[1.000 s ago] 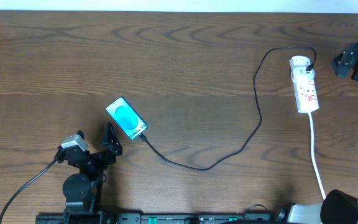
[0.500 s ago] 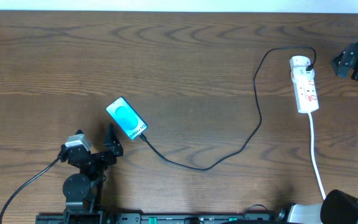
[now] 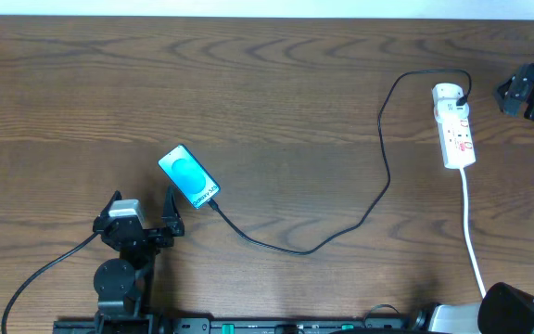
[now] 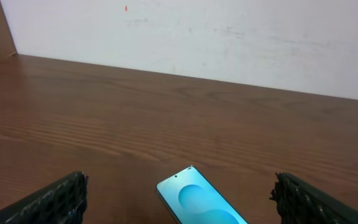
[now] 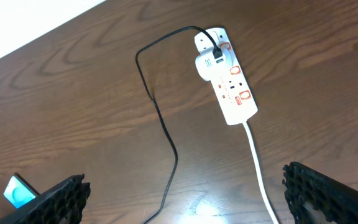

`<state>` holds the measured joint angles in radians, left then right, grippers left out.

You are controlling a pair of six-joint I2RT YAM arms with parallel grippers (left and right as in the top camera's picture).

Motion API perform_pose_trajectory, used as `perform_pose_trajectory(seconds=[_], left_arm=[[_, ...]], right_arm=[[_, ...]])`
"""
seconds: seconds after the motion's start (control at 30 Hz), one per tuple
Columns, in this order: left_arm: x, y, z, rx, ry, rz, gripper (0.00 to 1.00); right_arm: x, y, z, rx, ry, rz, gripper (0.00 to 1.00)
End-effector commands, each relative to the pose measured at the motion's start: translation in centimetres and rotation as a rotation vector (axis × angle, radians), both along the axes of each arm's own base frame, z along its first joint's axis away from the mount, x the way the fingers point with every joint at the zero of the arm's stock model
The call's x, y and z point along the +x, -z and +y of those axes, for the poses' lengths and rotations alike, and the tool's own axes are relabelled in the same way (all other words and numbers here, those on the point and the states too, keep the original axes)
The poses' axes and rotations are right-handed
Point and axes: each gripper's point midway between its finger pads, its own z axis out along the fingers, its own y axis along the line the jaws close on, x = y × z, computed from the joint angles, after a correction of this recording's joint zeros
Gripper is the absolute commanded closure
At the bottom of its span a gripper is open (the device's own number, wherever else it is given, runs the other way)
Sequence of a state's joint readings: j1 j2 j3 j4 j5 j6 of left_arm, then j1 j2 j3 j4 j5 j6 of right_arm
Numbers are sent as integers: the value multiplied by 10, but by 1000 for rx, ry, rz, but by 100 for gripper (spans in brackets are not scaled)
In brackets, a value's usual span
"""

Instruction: Plug charger to phone and switch on socket

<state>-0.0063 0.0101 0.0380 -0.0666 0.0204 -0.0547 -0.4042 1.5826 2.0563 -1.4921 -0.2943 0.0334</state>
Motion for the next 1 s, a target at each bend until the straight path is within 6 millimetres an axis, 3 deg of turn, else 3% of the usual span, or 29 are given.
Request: perform_pose_trajectory(seconds=[0.0, 0.9, 0.97], left_arm=[[-1, 16, 3, 21, -9, 45, 5], [-1, 17, 3, 21, -9, 46, 5], [-1, 17, 3, 21, -9, 46, 5]], right_arm=[[-2, -7, 3, -12, -9, -19, 1], [-2, -6, 3, -11, -9, -18, 1], [-2, -7, -4, -63, -11, -18, 1]])
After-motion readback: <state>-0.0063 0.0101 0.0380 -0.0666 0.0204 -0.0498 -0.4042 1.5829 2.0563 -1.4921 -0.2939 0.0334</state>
